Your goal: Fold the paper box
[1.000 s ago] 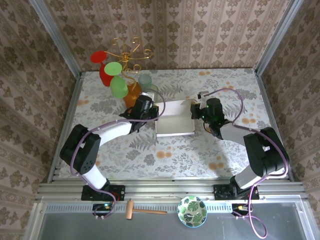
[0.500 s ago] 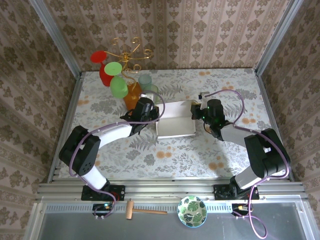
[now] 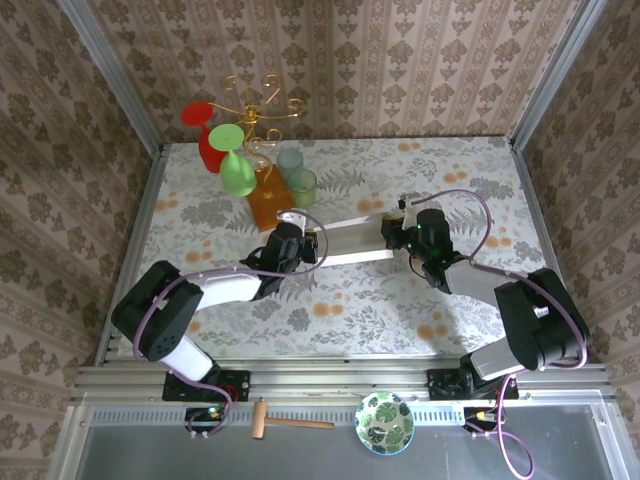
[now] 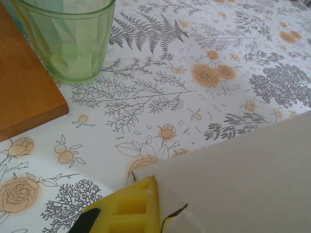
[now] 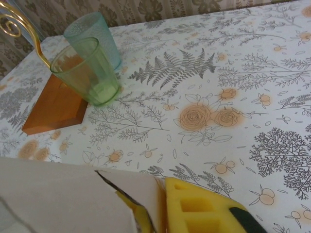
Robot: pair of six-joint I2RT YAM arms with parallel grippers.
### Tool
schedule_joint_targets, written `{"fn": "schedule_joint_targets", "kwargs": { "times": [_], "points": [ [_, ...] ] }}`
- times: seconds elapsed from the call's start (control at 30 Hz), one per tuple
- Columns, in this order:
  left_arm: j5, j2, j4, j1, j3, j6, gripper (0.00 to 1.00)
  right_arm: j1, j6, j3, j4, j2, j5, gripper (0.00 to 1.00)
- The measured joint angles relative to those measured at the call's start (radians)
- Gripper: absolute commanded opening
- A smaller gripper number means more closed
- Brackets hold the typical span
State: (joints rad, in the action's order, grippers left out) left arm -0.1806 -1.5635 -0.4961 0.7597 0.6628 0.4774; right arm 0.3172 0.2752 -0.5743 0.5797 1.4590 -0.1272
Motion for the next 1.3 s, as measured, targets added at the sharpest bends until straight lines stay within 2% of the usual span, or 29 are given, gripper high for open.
{"fn": "schedule_joint_targets", "kwargs": {
  "times": [0.17, 0.47, 1.03, 1.3],
  "points": [
    [-0.011, 0.0, -0.037, 0.021, -0.014, -0.019, 0.0, 0.0, 0.022, -0.001, -0.074, -0.042, 0.011, 0.3],
    [-0.105, 0.001, -0.001, 0.1, 0.001, -0.09, 0.0, 0.0, 0.118, 0.003, -0.23, -0.148, 0.039, 0.41],
    [-0.253, -0.023, 0.104, 0.185, 0.07, -0.168, 0.0, 0.008, 0.338, 0.05, -0.425, -0.364, 0.049, 0.48],
    [-0.292, -0.034, 0.108, 0.2, 0.078, -0.169, 0.0, 0.066, 0.394, 0.054, -0.563, -0.459, 0.048, 0.48]
  ]
}}
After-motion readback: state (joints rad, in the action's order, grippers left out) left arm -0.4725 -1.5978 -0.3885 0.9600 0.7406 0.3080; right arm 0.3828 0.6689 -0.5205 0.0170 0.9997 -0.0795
